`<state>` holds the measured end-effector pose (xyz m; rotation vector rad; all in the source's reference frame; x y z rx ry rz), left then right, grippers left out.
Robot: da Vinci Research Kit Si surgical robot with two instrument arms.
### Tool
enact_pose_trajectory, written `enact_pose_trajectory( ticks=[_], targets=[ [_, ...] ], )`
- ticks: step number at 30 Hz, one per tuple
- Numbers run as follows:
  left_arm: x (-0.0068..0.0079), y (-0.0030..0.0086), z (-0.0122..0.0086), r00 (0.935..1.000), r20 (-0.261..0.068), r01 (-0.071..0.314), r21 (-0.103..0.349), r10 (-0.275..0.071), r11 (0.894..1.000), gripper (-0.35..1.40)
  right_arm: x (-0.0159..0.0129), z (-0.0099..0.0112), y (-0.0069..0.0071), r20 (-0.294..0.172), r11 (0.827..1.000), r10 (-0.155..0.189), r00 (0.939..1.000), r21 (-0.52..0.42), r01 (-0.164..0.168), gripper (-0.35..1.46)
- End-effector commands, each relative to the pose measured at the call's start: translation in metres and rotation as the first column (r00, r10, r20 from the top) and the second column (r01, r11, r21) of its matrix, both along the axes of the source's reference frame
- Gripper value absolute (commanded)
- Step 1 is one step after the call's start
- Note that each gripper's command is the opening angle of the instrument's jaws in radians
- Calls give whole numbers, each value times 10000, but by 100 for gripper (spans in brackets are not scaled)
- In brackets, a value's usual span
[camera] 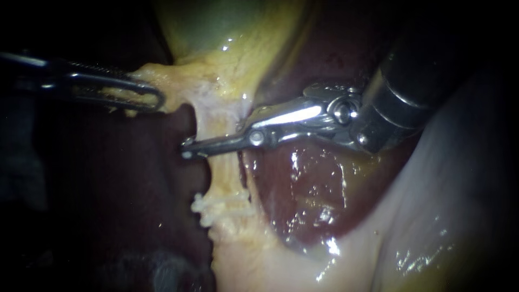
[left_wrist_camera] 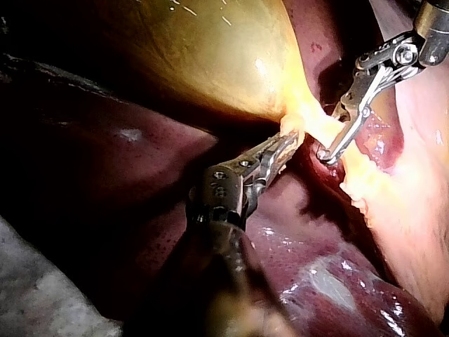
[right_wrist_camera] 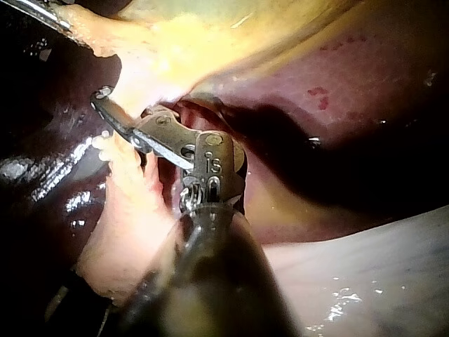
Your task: Going back third clip left tube
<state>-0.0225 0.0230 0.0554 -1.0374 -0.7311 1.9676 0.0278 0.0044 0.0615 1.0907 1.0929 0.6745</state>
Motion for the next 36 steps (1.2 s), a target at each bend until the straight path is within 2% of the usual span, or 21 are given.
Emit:
enact_pose_trajectory(
  ticks=[1, 14, 15, 16, 18, 20, 23, 28, 31, 36],
  targets=[
    [0, 0, 0, 10000, 1, -2, -4, 2, 10000, -35, 0, 0, 0, -2, 10000, -2, 10000, 0, 2, -35],
    [1, 0, 0, 10000, 4, 15, 46, -15, 10000, -35, -1, 0, -1, 71, 10000, 2, 10000, 90, -3, -35],
    [1, 0, 0, 10000, 4, 14, 46, -14, 10000, -35, -1, 0, -1, 58, 9999, -69, 10000, 101, 69, -35],
    [1, 0, 0, 10000, 4, 14, 46, -14, 10000, -35, -1, 0, -1, 54, 9998, -180, 9998, 114, 180, -29],
    [2, 0, 0, 10000, 5, 13, 46, -13, 10000, -35, 0, 0, -2, 242, 9992, -391, 9989, 126, 389, -1],
    [2, 0, 0, 10000, 5, 12, 46, -12, 10000, -35, 1, 0, -2, 264, 9969, -651, 9975, -425, 662, 17],
    [2, 0, 0, 10000, 6, 12, 47, -12, 10000, -35, 5, 1, -2, 214, 9949, -708, 9973, -710, 721, 38],
    [2, 0, 0, 10000, 9, 6, 47, -6, 10000, -35, 10, -1, -4, 112, 9951, -626, 9980, -763, 632, 47],
    [3, 0, 0, 10000, 11, 4, 47, -4, 10000, -35, 13, -3, -5, 212, 9939, -399, 9990, -1019, 419, 50],
    [4, 0, 0, 10000, 14, -1, 47, 1, 10000, -35, 12, -3, -6, 81, 9831, -316, 9995, -1802, 325, 50]
  ],
)
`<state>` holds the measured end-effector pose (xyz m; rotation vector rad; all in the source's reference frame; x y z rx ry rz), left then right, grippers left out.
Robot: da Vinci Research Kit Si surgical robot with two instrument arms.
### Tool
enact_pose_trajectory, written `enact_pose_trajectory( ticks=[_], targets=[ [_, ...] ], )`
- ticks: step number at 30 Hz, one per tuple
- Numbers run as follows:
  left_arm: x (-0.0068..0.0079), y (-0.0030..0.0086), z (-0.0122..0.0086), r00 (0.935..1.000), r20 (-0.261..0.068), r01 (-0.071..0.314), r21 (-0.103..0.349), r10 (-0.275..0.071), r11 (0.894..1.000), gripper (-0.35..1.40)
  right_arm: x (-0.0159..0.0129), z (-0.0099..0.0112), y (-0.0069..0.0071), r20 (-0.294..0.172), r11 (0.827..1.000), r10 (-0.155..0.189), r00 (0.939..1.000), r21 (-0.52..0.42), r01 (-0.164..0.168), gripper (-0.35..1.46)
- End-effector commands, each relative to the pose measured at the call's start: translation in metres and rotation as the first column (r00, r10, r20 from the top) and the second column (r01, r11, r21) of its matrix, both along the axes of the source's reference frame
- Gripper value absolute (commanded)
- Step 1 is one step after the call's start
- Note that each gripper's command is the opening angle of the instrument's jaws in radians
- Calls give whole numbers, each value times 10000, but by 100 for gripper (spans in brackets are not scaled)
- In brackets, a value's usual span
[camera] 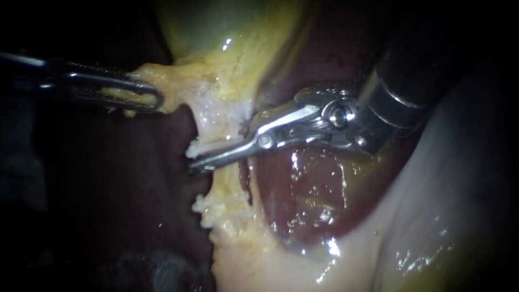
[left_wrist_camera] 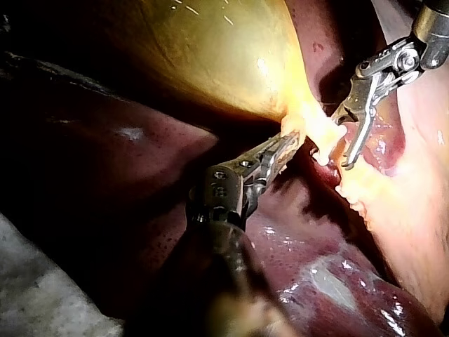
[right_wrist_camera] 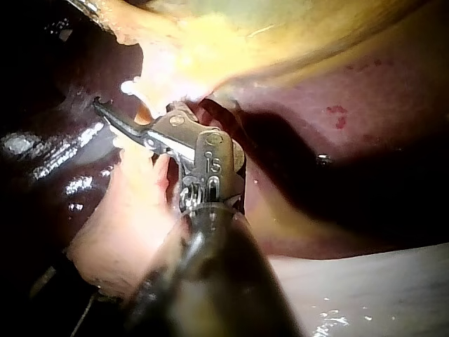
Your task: Going back third clip left tube
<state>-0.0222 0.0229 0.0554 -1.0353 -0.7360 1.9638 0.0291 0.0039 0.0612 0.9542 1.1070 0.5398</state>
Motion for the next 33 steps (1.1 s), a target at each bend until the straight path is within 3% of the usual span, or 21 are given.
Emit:
enact_pose_trajectory(
  ticks=[1, 5, 9, 16, 33],
  targets=[
    [0, 0, 0, 10000, 5, -9, -5, 9, 10000, -35, -2, 0, 0, -2, 9995, 89, 10000, -295, -89, 50],
    [1, 0, 0, 10000, 8, -13, -5, 13, 10000, -35, -9, 0, -2, -23, 9837, 488, 9988, -1731, -485, 50],
    [2, 0, 0, 10000, 10, -16, -5, 16, 10000, -35, -21, 1, -4, -120, 9659, 512, 9986, -2535, -525, 50],
    [3, 0, 0, 10000, 16, -26, -6, 26, 10000, -35, -45, 2, -13, -361, 9174, 338, 9988, -3954, -453, 50],
    [8, -1, 1, 10000, 30, -51, -8, 51, 10000, -35, -92, -19, -18, -619, 8763, 24, 9981, -4808, -319, 50]
  ],
)
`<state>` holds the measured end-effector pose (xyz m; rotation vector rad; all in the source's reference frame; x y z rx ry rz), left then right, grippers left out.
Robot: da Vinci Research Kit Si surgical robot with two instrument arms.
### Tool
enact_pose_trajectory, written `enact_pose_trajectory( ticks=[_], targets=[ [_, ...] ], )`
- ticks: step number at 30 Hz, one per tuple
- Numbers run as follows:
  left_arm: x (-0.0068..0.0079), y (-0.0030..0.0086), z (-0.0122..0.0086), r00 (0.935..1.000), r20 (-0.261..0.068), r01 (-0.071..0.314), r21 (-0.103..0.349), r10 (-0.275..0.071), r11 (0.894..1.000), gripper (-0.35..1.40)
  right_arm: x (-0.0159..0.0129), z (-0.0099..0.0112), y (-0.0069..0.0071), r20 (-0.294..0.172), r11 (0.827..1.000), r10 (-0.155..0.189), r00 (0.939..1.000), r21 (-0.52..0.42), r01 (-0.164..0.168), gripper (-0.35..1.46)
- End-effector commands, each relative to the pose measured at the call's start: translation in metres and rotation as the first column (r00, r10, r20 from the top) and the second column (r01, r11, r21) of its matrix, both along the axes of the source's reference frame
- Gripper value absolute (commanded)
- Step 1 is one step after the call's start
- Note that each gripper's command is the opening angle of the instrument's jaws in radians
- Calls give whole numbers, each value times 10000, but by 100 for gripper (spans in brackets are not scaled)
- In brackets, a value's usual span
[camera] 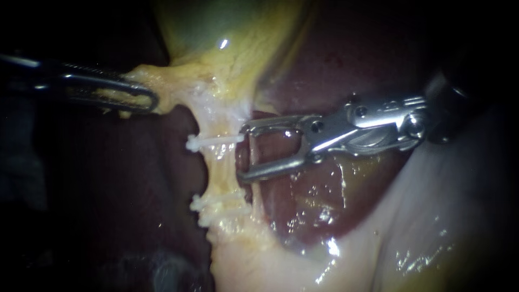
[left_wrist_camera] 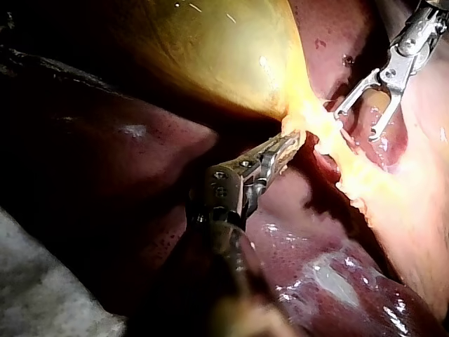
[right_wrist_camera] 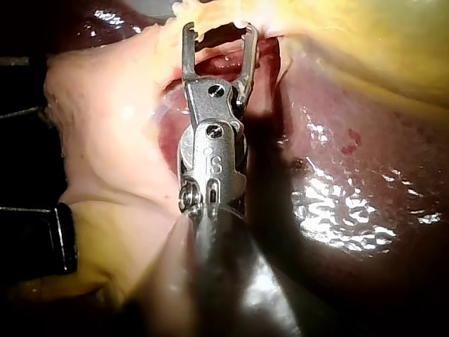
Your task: Going back third clip left tube
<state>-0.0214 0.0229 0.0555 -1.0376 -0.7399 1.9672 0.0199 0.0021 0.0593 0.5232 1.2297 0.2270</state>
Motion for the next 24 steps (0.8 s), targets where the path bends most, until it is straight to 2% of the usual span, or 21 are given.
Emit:
enact_pose_trajectory(
  ticks=[1, 13, 24],
  targets=[
    [0, 0, 0, 10000, 5, -5, -2, 5, 10000, -35, -3, -3, 0, -1, 10000, -3, 10000, -34, 3, 50],
    [1, 1, 1, 10000, 13, -17, -2, 17, 10000, -35, -50, -26, -11, -86, 9983, -131, 9999, -571, 126, 50],
    [2, 1, 2, 10000, 14, -19, -2, 19, 10000, -35, -72, -45, -9, -36, 9976, -66, 10000, -692, 63, 50]
  ],
)
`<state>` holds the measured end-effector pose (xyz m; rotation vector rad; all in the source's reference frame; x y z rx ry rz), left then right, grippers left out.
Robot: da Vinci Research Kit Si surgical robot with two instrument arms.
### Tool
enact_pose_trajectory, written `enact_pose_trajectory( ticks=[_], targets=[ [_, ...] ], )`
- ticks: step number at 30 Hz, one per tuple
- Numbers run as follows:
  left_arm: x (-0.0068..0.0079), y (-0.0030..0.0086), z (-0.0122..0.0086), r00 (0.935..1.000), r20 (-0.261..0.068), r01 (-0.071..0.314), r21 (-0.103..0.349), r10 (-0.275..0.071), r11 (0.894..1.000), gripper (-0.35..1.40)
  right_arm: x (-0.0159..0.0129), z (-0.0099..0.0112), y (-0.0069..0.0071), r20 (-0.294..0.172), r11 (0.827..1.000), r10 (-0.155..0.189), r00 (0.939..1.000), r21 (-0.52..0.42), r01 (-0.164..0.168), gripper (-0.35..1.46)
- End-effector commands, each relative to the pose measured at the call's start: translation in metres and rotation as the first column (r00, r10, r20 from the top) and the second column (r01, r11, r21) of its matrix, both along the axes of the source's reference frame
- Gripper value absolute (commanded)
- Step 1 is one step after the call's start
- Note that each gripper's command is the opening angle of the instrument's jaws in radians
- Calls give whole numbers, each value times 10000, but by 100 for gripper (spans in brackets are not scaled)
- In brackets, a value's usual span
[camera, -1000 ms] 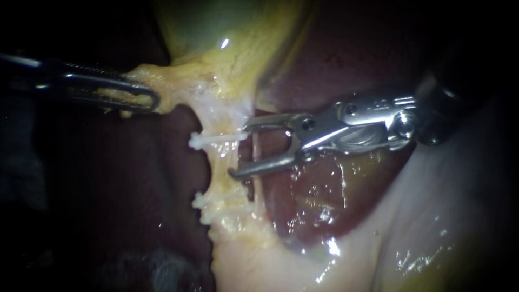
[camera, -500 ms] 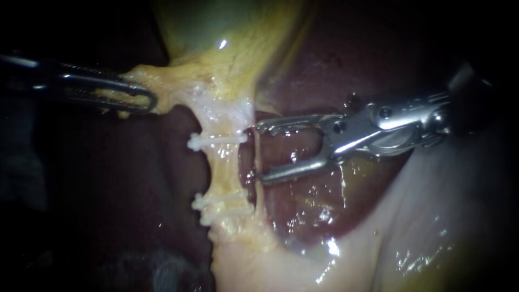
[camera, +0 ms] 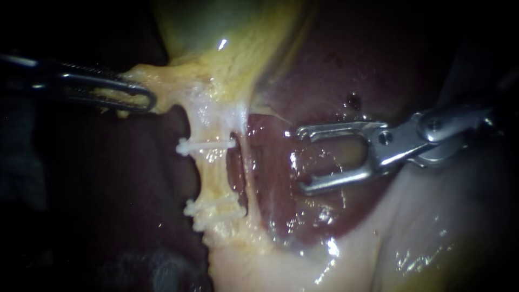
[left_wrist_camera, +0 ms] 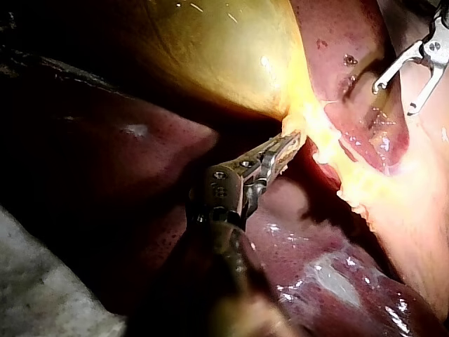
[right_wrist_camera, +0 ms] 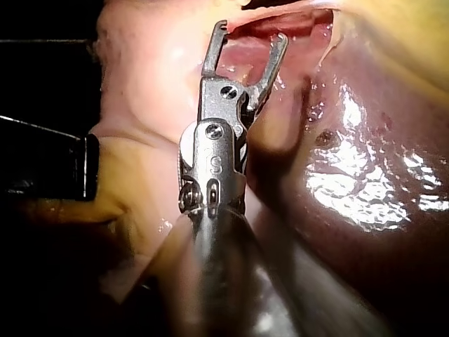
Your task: Going back third clip left tube
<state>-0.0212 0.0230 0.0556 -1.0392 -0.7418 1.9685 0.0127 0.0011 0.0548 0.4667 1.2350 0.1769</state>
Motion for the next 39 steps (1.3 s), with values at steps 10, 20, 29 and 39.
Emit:
enact_pose_trajectory(
  ticks=[10, 20, 29, 39],
  targets=[
    [-7, 0, 11, 10000, -27, 23, -45, -23, 10000, -35, -4, -4, -1, 13, 10000, 14, 10000, -34, -14, 50],
    [-23, -3, 53, 10000, -19, -31, -170, 31, 9999, -35, -5, -4, -2, -1, 10000, -3, 10000, -90, 3, 50],
    [-44, -11, 74, 9997, 67, -246, -238, 248, 9994, -35, -4, -4, -2, 2, 10000, 0, 10000, -91, 0, 50],
    [-58, -7, 85, 9993, 105, -353, -216, 356, 9991, -35, -4, -4, -2, 4, 10000, 3, 10000, -93, -3, 50]
  ],
)
